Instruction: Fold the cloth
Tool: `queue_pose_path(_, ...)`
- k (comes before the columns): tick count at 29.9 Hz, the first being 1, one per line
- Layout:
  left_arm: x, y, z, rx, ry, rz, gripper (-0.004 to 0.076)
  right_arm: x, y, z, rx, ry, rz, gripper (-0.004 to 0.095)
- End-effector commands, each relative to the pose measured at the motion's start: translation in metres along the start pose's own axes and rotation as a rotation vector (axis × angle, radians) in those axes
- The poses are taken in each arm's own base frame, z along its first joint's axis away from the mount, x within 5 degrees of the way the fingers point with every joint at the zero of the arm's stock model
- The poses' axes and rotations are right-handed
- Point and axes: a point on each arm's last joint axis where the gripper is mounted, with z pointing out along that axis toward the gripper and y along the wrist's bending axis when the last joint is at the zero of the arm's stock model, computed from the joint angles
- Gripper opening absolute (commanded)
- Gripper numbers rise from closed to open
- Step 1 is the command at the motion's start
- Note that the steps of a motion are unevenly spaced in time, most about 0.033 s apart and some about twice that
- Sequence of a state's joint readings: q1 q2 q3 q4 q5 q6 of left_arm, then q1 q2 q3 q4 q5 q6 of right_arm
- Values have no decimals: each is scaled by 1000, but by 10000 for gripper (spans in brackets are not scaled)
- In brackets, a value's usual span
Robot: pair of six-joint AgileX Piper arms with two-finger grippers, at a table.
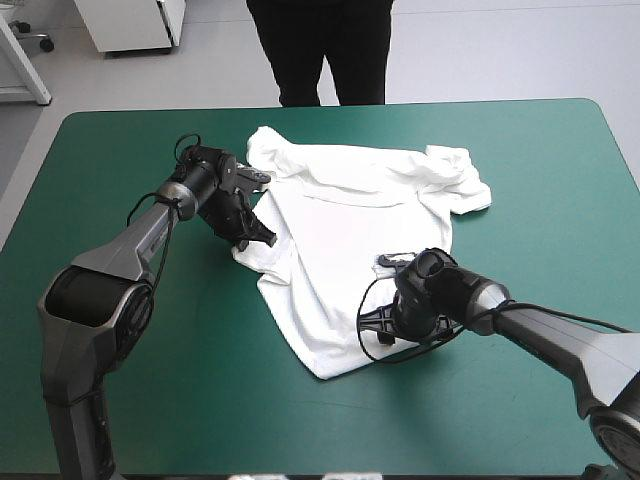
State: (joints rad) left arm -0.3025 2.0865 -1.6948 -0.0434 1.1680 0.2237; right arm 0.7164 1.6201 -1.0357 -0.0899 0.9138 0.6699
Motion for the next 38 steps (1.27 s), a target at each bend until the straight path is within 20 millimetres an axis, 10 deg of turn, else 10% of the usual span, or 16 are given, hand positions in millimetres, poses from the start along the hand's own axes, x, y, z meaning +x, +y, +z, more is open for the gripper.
queue_pose_path(1, 10, -18, 3, 123, 105, -21, -9, 14, -1, 7, -48, 56, 13, 589)
queue_pose_path(5, 10, -18, 3, 123, 105, -21, -9, 29, -3, 30, -64, 136, 17, 443)
queue_pose_path(10, 11, -18, 1, 130, 106, -19, -9, 32, -2, 34, -70, 157, -12, -23)
queue_pose_path(15, 14, -19, -26, 110, 52, -9, -9, 26, -7, 15, -32, 107, -75, -17)
queue_pose_path(38, 137, -48, -327, -124, -855, 3, -9, -8, -94, -277, 75, -822, -147, -17)
